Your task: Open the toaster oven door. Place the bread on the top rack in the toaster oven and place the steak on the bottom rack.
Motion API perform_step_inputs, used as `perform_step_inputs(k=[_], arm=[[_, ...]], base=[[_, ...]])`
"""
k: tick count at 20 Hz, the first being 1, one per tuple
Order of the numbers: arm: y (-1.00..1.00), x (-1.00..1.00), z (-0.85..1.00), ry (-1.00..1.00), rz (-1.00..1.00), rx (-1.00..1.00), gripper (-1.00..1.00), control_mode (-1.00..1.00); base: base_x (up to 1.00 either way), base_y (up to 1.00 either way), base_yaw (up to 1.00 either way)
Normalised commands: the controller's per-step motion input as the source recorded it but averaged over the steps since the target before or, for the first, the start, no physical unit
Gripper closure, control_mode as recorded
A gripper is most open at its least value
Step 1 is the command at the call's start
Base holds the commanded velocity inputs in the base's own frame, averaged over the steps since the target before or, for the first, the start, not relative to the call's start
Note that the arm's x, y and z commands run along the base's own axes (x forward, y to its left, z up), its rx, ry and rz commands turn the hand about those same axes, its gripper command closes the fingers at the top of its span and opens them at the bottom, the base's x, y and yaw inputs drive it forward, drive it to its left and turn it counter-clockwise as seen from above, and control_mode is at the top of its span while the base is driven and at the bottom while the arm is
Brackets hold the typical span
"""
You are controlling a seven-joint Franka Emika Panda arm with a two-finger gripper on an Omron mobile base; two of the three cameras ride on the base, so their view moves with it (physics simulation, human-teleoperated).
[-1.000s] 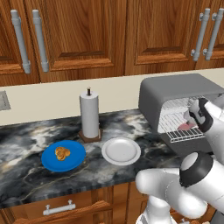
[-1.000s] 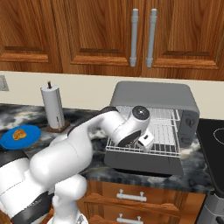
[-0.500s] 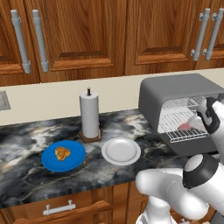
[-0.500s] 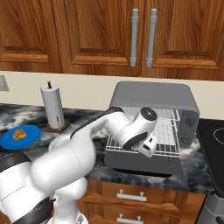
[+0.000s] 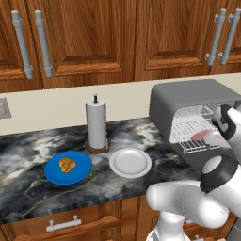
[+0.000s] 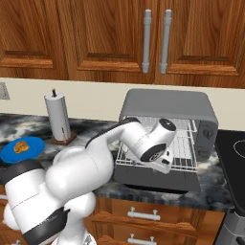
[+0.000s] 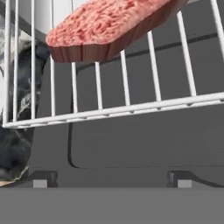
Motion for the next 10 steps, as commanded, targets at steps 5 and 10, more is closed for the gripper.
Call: perform_step_inputs(k=[5,10], arm=[[0.06,-0.01,-0.27,0.0,0.04,-0.05,-1.0,-1.0],[0.01,0.03,-0.23,0.0,0.03,-0.06,-1.0,-1.0]], base=[[0.0,0.0,0.0],[0.0,0.0,0.0]])
